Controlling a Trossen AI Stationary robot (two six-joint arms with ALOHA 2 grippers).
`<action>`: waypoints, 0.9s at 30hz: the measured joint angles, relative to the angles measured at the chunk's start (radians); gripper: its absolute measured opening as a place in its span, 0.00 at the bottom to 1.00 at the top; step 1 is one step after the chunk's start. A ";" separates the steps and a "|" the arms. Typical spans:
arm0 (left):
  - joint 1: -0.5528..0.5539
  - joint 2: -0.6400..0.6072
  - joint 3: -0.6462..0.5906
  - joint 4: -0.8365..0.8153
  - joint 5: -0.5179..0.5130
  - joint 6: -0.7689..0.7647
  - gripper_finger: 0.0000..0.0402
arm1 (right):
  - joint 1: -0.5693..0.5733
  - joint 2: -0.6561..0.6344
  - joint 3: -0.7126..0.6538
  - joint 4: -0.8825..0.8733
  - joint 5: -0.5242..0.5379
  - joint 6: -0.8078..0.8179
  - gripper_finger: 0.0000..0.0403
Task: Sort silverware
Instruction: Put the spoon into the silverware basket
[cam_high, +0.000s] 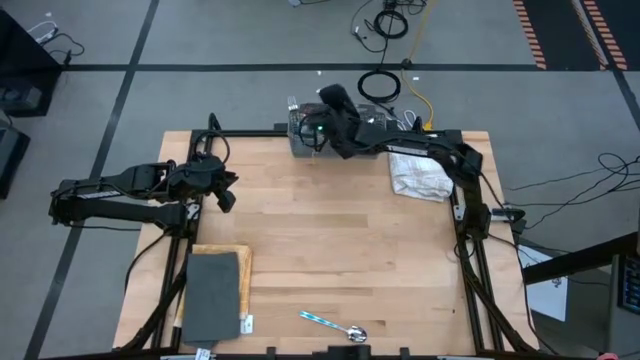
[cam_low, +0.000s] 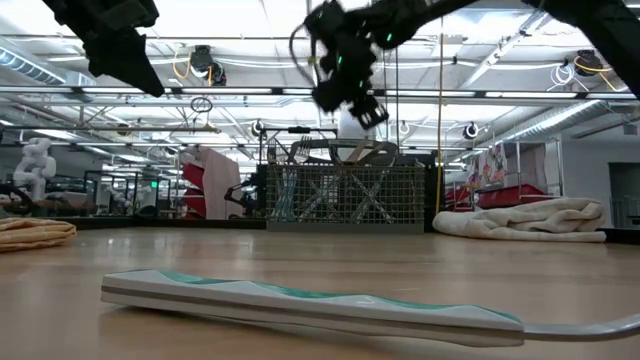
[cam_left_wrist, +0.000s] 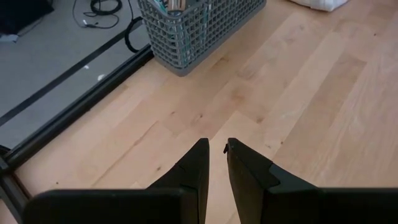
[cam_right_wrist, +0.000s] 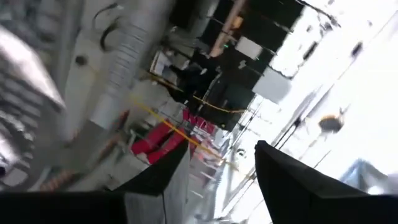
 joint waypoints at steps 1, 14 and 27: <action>0.000 0.000 0.000 0.000 0.000 -0.003 0.16 | 0.007 -0.022 0.000 0.001 0.003 0.025 0.41; 0.000 0.000 0.000 0.051 0.070 -0.001 0.16 | 0.340 -0.323 0.002 -0.534 -0.199 1.106 0.41; 0.000 0.000 0.000 0.074 0.138 -0.002 0.16 | 0.763 -0.266 0.001 -0.536 -1.083 1.947 0.41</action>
